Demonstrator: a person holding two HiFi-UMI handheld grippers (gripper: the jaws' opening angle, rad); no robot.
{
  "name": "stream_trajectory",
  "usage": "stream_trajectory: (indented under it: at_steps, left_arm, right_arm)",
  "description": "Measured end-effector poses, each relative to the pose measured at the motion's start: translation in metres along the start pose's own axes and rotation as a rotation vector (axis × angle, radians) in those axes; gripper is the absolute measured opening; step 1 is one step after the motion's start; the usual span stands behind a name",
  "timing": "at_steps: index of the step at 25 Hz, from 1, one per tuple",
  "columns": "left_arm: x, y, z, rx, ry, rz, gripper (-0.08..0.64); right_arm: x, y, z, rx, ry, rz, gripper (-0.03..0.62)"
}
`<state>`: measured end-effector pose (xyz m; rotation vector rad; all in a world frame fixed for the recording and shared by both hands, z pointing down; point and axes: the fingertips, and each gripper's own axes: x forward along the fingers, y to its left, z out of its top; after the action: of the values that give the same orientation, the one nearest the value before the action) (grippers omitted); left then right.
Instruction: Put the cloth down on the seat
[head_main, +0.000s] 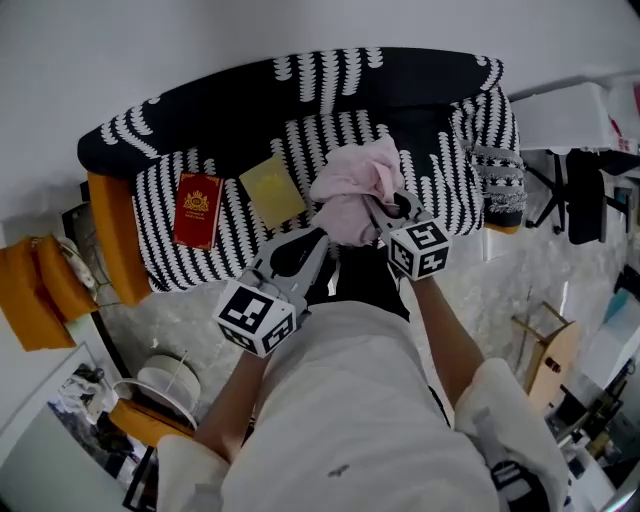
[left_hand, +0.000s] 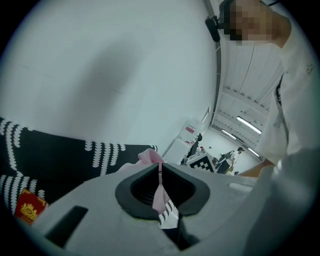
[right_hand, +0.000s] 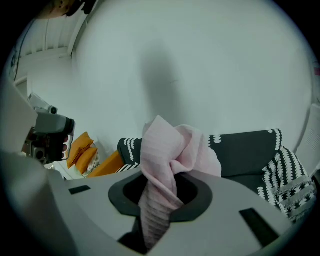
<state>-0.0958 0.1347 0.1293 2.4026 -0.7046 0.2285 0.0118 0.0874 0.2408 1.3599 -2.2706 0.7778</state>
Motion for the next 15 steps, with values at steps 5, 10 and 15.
stream_trajectory:
  at_steps: [5, 10, 15]
  left_arm:
    - [0.008, 0.013, -0.005, -0.025, 0.02, -0.005, 0.029]
    - [0.02, 0.029, -0.011, -0.043, 0.031, 0.022, 0.029]
    - [0.034, 0.044, -0.017, -0.061, 0.03, 0.045, 0.029]
  right_arm:
    - [0.022, -0.008, -0.011, 0.0, 0.018, -0.003, 0.086]
    - [0.038, -0.02, -0.026, 0.007, 0.039, -0.005, 0.086]
    - [0.058, -0.041, -0.049, 0.011, 0.084, -0.032, 0.087]
